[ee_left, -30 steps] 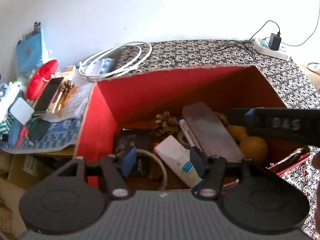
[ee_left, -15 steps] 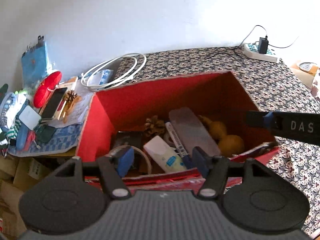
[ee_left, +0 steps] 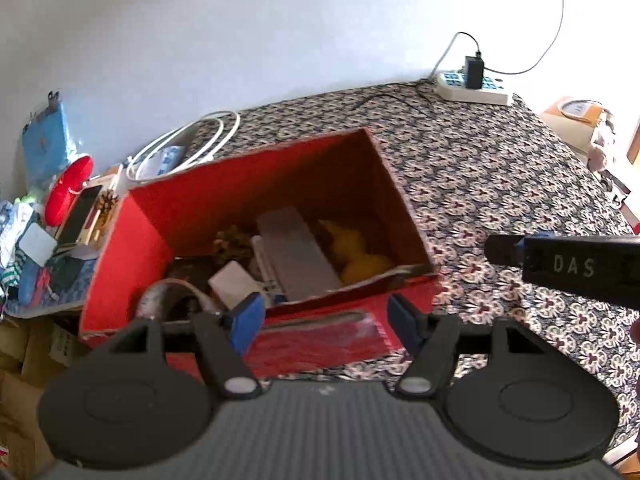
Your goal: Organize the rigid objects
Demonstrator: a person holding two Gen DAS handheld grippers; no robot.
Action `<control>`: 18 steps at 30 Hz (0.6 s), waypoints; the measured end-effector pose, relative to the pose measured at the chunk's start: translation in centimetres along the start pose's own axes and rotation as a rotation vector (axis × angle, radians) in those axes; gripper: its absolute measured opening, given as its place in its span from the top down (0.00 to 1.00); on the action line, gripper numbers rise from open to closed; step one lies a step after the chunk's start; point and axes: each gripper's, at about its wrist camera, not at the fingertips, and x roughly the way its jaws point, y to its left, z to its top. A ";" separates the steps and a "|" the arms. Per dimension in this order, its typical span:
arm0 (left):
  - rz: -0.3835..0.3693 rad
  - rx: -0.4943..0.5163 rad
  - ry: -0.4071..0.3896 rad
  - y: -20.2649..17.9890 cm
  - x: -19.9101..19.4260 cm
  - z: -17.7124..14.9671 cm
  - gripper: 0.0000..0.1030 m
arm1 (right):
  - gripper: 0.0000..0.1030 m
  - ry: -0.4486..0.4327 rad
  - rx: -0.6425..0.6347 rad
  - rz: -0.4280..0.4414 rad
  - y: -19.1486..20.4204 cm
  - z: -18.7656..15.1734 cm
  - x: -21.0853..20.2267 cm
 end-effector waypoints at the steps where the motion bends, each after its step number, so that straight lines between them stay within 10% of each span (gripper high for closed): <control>1: 0.000 0.003 0.003 -0.6 0.0 0.0 0.32 | 0.90 0.002 -0.002 -0.003 -0.4 -0.1 -0.1; 18: 0.031 -0.027 0.066 -5.2 0.9 -0.3 0.30 | 0.87 0.056 -0.060 -0.004 -2.9 -0.5 0.3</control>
